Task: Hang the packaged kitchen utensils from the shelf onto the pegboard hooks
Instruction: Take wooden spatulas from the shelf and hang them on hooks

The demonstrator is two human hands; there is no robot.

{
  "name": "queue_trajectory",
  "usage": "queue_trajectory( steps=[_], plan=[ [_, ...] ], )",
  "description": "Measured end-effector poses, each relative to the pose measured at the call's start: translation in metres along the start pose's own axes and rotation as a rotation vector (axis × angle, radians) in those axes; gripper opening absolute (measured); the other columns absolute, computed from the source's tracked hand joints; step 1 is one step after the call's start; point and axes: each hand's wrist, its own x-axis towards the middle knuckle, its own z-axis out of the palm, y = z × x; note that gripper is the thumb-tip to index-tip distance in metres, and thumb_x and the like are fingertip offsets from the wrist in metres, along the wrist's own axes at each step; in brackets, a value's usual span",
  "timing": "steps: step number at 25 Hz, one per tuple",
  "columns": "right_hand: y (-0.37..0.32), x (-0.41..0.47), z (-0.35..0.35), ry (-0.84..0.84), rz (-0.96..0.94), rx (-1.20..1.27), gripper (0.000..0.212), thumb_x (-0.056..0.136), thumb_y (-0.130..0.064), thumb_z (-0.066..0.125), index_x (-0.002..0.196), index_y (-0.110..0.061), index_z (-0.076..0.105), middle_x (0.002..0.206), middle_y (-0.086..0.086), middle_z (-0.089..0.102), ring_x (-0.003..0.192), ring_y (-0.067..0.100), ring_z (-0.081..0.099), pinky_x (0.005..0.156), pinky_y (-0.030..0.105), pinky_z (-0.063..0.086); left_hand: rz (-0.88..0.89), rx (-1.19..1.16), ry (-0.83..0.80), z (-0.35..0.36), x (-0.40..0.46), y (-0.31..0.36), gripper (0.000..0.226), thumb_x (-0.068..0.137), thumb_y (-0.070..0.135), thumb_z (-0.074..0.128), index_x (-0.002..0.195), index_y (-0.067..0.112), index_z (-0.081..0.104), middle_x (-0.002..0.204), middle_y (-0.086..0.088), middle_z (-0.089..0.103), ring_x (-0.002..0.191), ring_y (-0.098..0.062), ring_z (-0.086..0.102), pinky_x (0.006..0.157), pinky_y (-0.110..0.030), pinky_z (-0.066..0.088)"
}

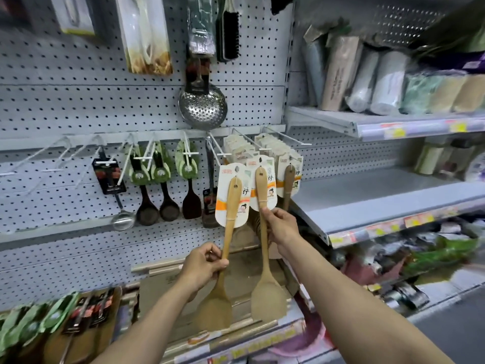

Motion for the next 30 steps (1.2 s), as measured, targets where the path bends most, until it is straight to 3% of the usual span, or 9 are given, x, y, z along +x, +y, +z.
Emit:
queue_trajectory(
  steps=[4, 11, 14, 18, 21, 23, 25, 28, 30],
  plan=[
    [0.016, 0.017, 0.001, -0.098, -0.06, -0.014, 0.026, 0.09, -0.042, 0.069, 0.069, -0.026, 0.068, 0.066, 0.001, 0.065, 0.068, 0.028, 0.06, 0.074, 0.057, 0.056, 0.031, -0.028, -0.004, 0.002, 0.028, -0.006, 0.019, 0.079, 0.004, 0.076, 0.076, 0.01, 0.059, 0.074, -0.008, 0.07, 0.074, -0.022, 0.068, 0.068, -0.034, 0.058],
    [0.013, 0.056, 0.01, -0.098, -0.077, -0.018, 0.023, 0.093, -0.039, 0.066, 0.084, -0.018, 0.07, 0.072, -0.003, 0.071, 0.062, 0.013, 0.066, 0.062, 0.032, 0.055, 0.049, -0.028, -0.024, 0.01, 0.061, -0.01, 0.019, 0.08, 0.002, 0.075, 0.076, 0.009, 0.057, 0.062, 0.005, 0.068, 0.069, -0.015, 0.068, 0.073, -0.036, 0.058],
    [0.011, 0.072, 0.016, -0.098, -0.053, -0.044, 0.023, 0.092, -0.038, 0.068, 0.087, -0.016, 0.072, 0.083, 0.001, 0.076, 0.073, 0.016, 0.069, 0.073, 0.037, 0.059, 0.053, -0.019, -0.033, 0.014, 0.066, -0.013, 0.02, 0.08, 0.0, 0.075, 0.077, 0.007, 0.057, 0.063, 0.006, 0.07, 0.07, -0.013, 0.07, 0.079, -0.041, 0.058],
    [0.014, 0.09, 0.013, -0.124, -0.023, -0.082, 0.022, 0.09, -0.039, 0.07, 0.091, -0.018, 0.074, 0.091, 0.005, 0.077, 0.09, 0.029, 0.07, 0.088, 0.047, 0.057, 0.04, -0.033, -0.002, 0.02, 0.075, -0.012, 0.02, 0.078, 0.003, 0.077, 0.075, 0.01, 0.058, 0.073, -0.006, 0.07, 0.081, -0.028, 0.071, 0.081, -0.045, 0.059],
    [0.009, 0.09, 0.01, 0.048, -0.038, -0.08, 0.027, 0.092, -0.042, 0.066, 0.106, -0.018, 0.07, 0.093, -0.004, 0.071, 0.089, 0.016, 0.065, 0.081, 0.038, 0.055, 0.036, -0.037, 0.02, 0.031, 0.075, -0.01, 0.021, 0.077, 0.005, 0.078, 0.075, 0.012, 0.059, 0.08, -0.016, 0.069, 0.085, -0.033, 0.069, 0.08, -0.043, 0.057],
    [-0.004, 0.08, 0.009, 0.113, -0.101, -0.025, 0.029, 0.093, -0.048, 0.061, 0.103, -0.022, 0.069, 0.093, -0.01, 0.069, 0.089, 0.008, 0.062, 0.081, 0.031, 0.048, 0.034, -0.03, 0.02, 0.038, 0.076, -0.008, 0.022, 0.077, 0.006, 0.078, 0.074, 0.015, 0.059, 0.081, -0.018, 0.068, 0.083, -0.033, 0.068, 0.077, -0.041, 0.056],
    [-0.019, 0.071, 0.008, -0.006, -0.175, 0.056, 0.036, 0.091, -0.054, 0.061, 0.101, -0.021, 0.072, 0.096, -0.01, 0.074, 0.095, 0.007, 0.065, 0.083, 0.026, 0.049, 0.029, -0.043, 0.016, 0.046, 0.08, -0.005, 0.024, 0.076, 0.006, 0.079, 0.071, 0.019, 0.059, 0.078, -0.014, 0.067, 0.081, -0.029, 0.069, 0.076, -0.043, 0.057],
    [-0.037, 0.063, 0.008, -0.156, -0.236, 0.048, 0.034, 0.093, -0.038, 0.067, 0.104, -0.006, 0.072, 0.095, -0.006, 0.073, 0.084, -0.001, 0.063, 0.068, 0.005, 0.046, 0.013, -0.101, 0.027, 0.062, 0.085, 0.002, 0.023, 0.076, 0.003, 0.078, 0.072, 0.016, 0.06, 0.073, -0.008, 0.064, 0.075, -0.025, 0.067, 0.072, -0.04, 0.057],
    [-0.041, 0.064, 0.007, -0.18, -0.246, 0.045, 0.031, 0.091, -0.028, 0.07, 0.101, 0.002, 0.07, 0.092, 0.004, 0.072, 0.08, 0.007, 0.063, 0.068, 0.009, 0.049, 0.008, -0.126, 0.03, 0.074, 0.083, 0.005, 0.019, 0.078, 0.001, 0.076, 0.077, 0.009, 0.059, 0.071, -0.006, 0.064, 0.073, -0.022, 0.066, 0.069, -0.036, 0.058]
  ],
)
